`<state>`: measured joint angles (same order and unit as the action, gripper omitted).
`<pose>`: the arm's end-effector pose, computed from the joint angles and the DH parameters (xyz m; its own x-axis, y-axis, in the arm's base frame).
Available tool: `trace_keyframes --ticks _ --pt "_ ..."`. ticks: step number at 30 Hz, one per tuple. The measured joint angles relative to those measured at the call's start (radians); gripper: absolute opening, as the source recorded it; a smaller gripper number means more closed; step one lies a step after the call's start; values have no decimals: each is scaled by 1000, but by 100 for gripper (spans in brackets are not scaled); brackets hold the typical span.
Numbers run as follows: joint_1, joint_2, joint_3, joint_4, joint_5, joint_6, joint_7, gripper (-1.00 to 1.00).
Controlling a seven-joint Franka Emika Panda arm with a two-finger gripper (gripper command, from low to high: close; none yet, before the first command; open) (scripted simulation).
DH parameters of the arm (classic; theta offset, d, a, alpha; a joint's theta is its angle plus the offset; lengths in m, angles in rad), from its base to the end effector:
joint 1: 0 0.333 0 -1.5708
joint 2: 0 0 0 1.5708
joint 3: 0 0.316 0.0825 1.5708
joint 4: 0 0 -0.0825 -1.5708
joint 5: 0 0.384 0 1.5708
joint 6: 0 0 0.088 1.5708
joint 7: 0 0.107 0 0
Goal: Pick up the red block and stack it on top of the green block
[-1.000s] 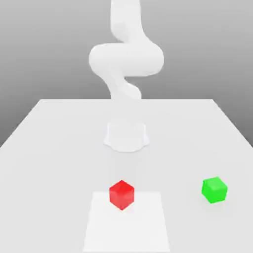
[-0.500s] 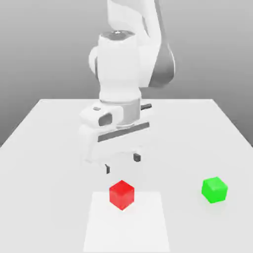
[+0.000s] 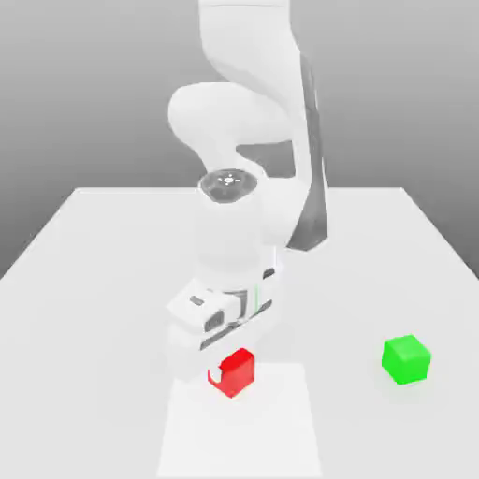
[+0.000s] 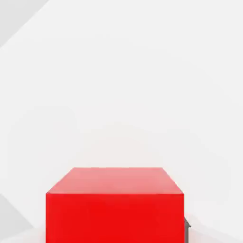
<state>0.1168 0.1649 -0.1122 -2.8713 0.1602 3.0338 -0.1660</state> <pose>0.3427 -0.0134 0.1513 0.9999 0.0128 0.0000 0.0128 -0.9999 0.0012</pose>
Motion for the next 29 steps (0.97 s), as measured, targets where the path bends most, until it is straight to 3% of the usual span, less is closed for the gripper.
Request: trace_keyframes --ticks 3,7,19,25,26,29 --pt "24 -92 -52 -13 -105 -75 75 -100" --pt "-5 -222 -48 -34 -192 -185 138 -100" --pt "375 -244 278 125 -136 -366 378 -100" --pt "429 -66 264 151 -209 -216 461 -100" --pt "434 -37 256 152 -225 -189 473 100" --pt "434 -37 256 152 -225 -189 473 100"
